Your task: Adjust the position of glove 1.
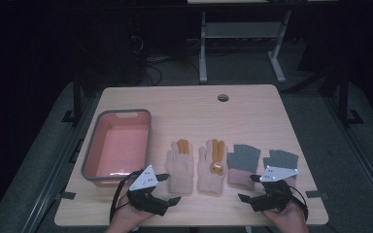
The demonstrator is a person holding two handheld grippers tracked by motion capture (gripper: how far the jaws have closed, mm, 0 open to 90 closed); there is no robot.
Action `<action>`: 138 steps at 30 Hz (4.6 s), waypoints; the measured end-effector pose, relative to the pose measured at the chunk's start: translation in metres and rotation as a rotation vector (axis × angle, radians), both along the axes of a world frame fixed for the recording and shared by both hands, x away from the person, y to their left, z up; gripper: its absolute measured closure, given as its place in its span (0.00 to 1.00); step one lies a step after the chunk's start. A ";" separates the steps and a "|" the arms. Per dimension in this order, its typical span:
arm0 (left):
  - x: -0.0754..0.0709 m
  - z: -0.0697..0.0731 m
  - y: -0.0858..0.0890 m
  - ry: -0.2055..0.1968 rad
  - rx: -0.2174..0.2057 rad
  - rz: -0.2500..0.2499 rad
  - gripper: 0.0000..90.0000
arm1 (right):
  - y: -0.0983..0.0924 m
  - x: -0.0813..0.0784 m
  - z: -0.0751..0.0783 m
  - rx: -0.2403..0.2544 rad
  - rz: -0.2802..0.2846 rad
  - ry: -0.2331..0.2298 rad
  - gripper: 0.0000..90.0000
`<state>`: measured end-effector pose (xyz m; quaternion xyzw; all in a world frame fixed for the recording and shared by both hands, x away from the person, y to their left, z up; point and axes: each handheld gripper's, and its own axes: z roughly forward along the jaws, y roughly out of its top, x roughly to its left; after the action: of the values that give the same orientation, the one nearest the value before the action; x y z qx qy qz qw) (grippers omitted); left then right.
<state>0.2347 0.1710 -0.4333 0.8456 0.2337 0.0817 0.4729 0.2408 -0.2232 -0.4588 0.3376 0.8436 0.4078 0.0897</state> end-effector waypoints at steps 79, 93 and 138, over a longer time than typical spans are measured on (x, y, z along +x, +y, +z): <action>-0.001 0.003 0.008 -0.032 0.000 0.095 0.18 | 0.112 0.086 0.060 -0.341 0.264 0.041 0.70; -0.004 0.007 0.009 -0.056 -0.012 0.098 0.18 | 0.153 0.095 0.086 -0.341 0.355 -0.020 0.70; 0.000 0.002 0.009 -0.018 0.007 0.112 0.18 | 0.197 0.117 0.043 -0.291 0.363 0.030 0.43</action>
<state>0.2349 0.1796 -0.4311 0.8320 0.2761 0.1166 0.4668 0.3583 -0.0266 -0.4158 0.1698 0.9416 0.2863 0.0501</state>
